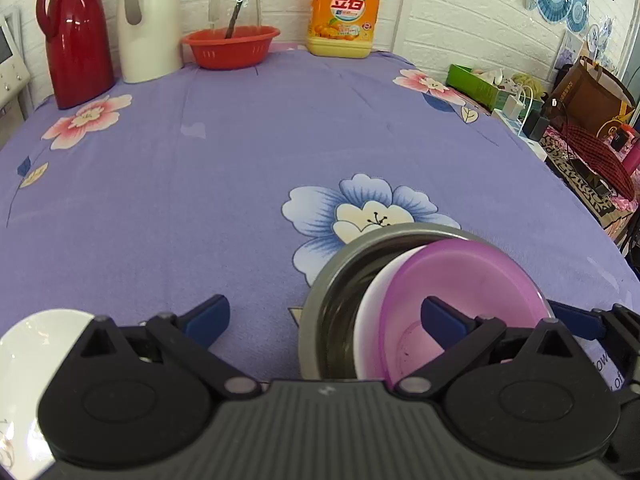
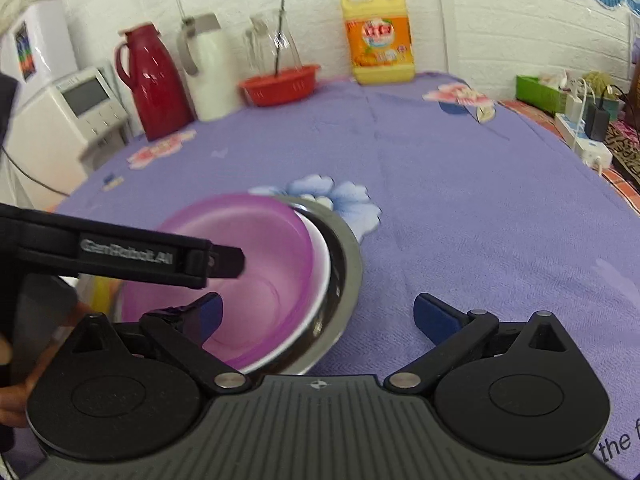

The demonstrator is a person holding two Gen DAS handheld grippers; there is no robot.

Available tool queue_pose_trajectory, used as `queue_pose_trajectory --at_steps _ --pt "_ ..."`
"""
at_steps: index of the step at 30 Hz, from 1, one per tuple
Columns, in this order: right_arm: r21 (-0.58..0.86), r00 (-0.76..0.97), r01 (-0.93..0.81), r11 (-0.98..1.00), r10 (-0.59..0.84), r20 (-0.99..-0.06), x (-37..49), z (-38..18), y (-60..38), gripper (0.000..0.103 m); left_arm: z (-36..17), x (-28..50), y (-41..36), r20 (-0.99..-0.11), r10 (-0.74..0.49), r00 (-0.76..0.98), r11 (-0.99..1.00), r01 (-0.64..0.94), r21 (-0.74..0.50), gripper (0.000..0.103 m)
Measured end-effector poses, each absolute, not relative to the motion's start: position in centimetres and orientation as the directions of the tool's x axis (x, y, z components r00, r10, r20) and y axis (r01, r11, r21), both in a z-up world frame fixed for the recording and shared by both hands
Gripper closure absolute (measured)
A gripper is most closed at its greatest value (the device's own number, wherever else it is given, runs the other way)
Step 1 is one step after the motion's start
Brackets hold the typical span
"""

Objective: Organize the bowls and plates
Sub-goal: 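Lower the pink bowl into the steel bowl and open the left tool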

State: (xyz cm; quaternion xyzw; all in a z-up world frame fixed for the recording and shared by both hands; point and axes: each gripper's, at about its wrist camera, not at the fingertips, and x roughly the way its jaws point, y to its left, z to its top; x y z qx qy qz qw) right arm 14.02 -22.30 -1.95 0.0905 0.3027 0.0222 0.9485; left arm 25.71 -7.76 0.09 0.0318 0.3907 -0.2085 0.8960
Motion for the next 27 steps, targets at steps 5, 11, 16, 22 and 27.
queue_pose_trajectory --at_steps 5,11,16,22,27 --pt "0.144 0.806 -0.024 0.989 0.105 -0.583 14.3 -2.1 -21.5 0.000 -0.1 25.7 -8.3 -0.719 -0.343 0.605 0.910 0.405 -0.093 0.002" --pt "0.161 0.802 -0.058 0.985 0.142 -0.580 14.5 -2.0 -21.1 0.000 -0.2 25.1 -8.6 -0.717 -0.379 0.585 0.886 0.452 -0.100 0.004" --pt "0.195 0.796 -0.065 0.979 0.169 -0.581 14.4 -2.2 -21.1 0.004 0.2 24.0 -8.2 -0.682 -0.462 0.567 0.849 0.504 -0.156 0.045" --pt "0.177 0.794 -0.040 0.983 0.139 -0.592 14.0 -1.6 -20.5 0.004 0.8 23.6 -8.3 -0.691 -0.454 0.562 0.871 0.445 -0.210 0.050" --pt "0.145 0.819 -0.029 0.989 0.106 -0.563 12.8 -0.2 -20.4 0.000 2.4 22.7 -8.6 -0.659 -0.473 0.585 0.866 0.445 -0.226 0.051"
